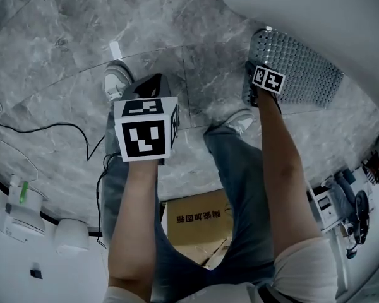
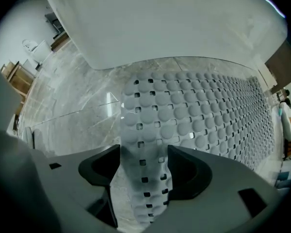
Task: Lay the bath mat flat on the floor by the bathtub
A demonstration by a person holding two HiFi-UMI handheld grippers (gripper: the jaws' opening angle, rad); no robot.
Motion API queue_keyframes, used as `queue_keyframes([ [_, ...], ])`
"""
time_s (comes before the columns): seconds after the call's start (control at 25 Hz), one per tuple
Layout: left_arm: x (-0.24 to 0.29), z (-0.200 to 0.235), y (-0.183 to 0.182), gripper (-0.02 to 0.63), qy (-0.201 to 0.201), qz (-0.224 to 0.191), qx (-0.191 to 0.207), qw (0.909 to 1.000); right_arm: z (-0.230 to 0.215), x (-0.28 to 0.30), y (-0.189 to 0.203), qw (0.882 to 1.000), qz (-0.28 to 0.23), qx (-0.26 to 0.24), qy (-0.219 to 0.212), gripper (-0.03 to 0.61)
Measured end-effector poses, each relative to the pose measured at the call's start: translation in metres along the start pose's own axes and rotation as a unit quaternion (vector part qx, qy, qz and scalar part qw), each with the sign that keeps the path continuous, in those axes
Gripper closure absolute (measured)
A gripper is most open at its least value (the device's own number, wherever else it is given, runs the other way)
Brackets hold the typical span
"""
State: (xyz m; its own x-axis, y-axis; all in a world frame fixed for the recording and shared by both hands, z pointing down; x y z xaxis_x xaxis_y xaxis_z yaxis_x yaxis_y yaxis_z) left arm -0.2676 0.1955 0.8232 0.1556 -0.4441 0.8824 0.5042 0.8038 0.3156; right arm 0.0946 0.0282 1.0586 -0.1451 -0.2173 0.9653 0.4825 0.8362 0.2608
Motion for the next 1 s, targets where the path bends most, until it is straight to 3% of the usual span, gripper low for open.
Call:
queue_keyframes([
  [0.2, -0.001, -0.008, -0.006, 0.597, 0.011, 0.001, 0.009, 0.9999, -0.003, -0.003, -0.002, 1.0, 0.015, 0.0, 0.009, 0.262],
  [0.24, -0.001, -0.008, -0.006, 0.597, 0.011, 0.002, 0.007, 0.9999, -0.002, -0.004, -0.002, 1.0, 0.015, -0.003, 0.004, 0.277],
  [0.28, -0.002, -0.009, -0.005, 0.597, 0.011, 0.004, 0.007, 0.9999, 0.0, -0.006, -0.003, 1.0, 0.015, -0.008, -0.001, 0.337],
  [0.6, 0.003, -0.005, 0.0, 0.597, 0.004, 0.021, 0.027, 0.9994, 0.015, -0.016, -0.008, 1.0, -0.008, -0.022, -0.008, 0.461],
  [1.0, 0.009, -0.016, 0.002, 0.597, 0.026, 0.027, 0.025, 0.999, 0.119, -0.026, -0.02, 0.988, -0.041, -0.023, -0.145, 0.472],
])
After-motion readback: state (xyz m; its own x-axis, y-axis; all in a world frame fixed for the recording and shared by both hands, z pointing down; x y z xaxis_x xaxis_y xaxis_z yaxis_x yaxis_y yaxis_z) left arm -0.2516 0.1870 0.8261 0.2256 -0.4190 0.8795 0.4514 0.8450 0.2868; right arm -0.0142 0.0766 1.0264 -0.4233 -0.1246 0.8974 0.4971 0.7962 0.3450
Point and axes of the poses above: the fingertips, and each gripper's own axes: x forward along the fingers, z to its left, y out of its underside, the point moved 6 cm from there along -x, backward along the fingers, and after that the axes turned 12 degrees about -z, right-handed, at the moved point
